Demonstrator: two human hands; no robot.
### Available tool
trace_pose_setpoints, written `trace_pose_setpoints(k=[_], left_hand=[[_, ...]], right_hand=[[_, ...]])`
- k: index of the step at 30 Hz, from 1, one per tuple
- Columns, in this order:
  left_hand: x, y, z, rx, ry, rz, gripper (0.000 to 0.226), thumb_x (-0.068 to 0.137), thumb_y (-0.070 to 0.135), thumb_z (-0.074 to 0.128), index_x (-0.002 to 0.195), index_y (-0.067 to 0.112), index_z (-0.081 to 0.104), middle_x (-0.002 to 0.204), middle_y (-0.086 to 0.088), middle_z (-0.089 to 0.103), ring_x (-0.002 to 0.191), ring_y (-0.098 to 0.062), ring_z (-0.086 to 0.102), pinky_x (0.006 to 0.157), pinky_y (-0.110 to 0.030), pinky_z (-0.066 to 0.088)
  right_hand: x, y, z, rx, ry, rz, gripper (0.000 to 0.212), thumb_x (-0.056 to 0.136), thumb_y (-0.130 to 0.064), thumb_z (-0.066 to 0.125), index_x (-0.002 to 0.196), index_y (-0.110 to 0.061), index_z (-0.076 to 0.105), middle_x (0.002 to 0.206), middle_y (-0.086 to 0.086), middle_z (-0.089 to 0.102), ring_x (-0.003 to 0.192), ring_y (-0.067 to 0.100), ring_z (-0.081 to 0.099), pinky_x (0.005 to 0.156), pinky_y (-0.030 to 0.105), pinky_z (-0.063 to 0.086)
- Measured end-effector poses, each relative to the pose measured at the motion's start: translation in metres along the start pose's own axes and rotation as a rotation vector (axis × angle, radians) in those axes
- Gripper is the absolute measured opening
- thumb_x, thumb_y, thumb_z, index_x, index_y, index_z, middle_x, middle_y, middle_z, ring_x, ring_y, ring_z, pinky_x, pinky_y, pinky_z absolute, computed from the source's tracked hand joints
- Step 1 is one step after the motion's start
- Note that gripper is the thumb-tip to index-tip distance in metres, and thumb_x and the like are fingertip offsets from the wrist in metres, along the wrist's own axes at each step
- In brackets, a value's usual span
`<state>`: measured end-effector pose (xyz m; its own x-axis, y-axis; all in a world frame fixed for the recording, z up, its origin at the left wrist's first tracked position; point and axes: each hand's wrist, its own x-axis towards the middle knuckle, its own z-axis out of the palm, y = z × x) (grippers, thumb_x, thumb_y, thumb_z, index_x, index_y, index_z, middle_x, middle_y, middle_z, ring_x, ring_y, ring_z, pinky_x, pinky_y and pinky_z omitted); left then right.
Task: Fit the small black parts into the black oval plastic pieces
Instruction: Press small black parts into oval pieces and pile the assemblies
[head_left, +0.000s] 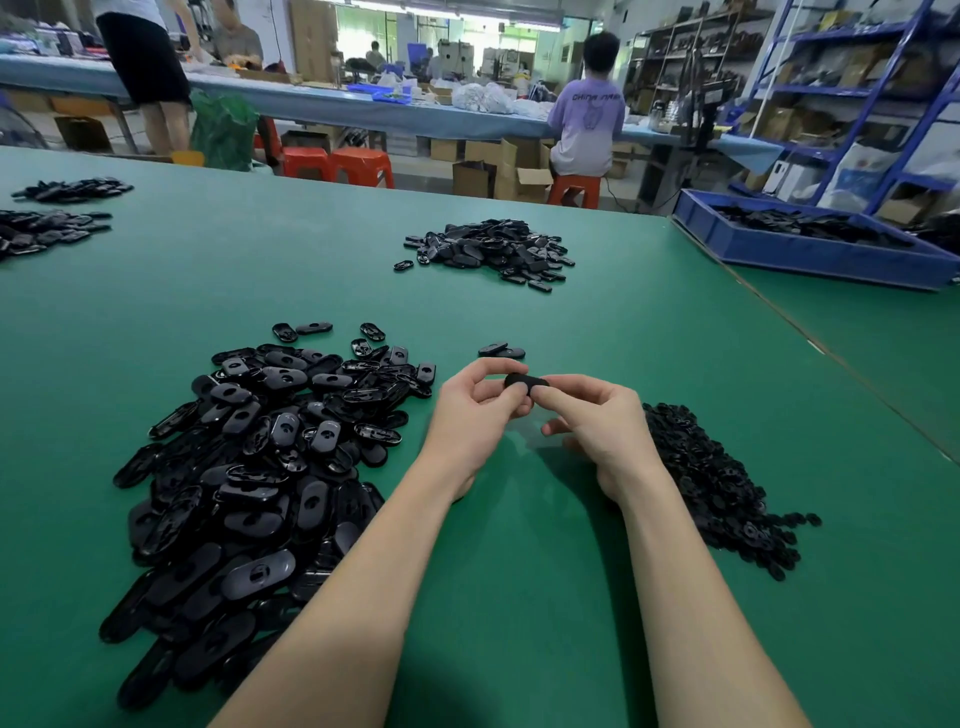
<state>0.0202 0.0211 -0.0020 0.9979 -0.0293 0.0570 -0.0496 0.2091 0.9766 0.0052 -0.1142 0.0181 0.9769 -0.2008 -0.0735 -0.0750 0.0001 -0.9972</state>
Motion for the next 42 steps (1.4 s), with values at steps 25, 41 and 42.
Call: trace_pose_setpoints(k=[25, 41, 42], left_hand=[[0.0028, 0.0034, -0.0042, -0.134, -0.094, -0.077, 0.013, 0.089, -0.005, 0.068, 0.098, 0.004, 0.069, 0.080, -0.007, 0.075, 0.068, -0.011, 0.069, 0.074, -0.018, 0.056], [0.0018, 0.0019, -0.0007, -0.060, -0.067, -0.036, 0.013, 0.090, -0.003, 0.068, 0.093, 0.009, 0.069, 0.080, -0.009, 0.074, 0.069, -0.014, 0.068, 0.079, -0.022, 0.058], [0.0013, 0.0020, 0.0003, -0.044, -0.068, -0.016, 0.013, 0.091, -0.002, 0.068, 0.097, 0.010, 0.069, 0.082, -0.008, 0.075, 0.070, -0.014, 0.069, 0.080, -0.023, 0.058]], right_hand=[[0.0015, 0.0031, -0.0016, 0.039, 0.002, -0.083, 0.014, 0.083, -0.002, 0.078, 0.079, -0.007, 0.067, 0.055, -0.002, 0.061, 0.044, 0.008, 0.050, 0.046, 0.017, 0.044], [0.0012, 0.0052, -0.0020, 0.036, -0.004, -0.095, 0.014, 0.084, -0.002, 0.077, 0.080, -0.008, 0.066, 0.058, -0.001, 0.065, 0.048, 0.009, 0.057, 0.050, 0.019, 0.050], [0.0016, 0.0055, -0.0011, 0.064, 0.006, -0.095, 0.013, 0.086, -0.001, 0.076, 0.082, -0.009, 0.066, 0.057, -0.004, 0.064, 0.049, 0.008, 0.056, 0.050, 0.019, 0.049]])
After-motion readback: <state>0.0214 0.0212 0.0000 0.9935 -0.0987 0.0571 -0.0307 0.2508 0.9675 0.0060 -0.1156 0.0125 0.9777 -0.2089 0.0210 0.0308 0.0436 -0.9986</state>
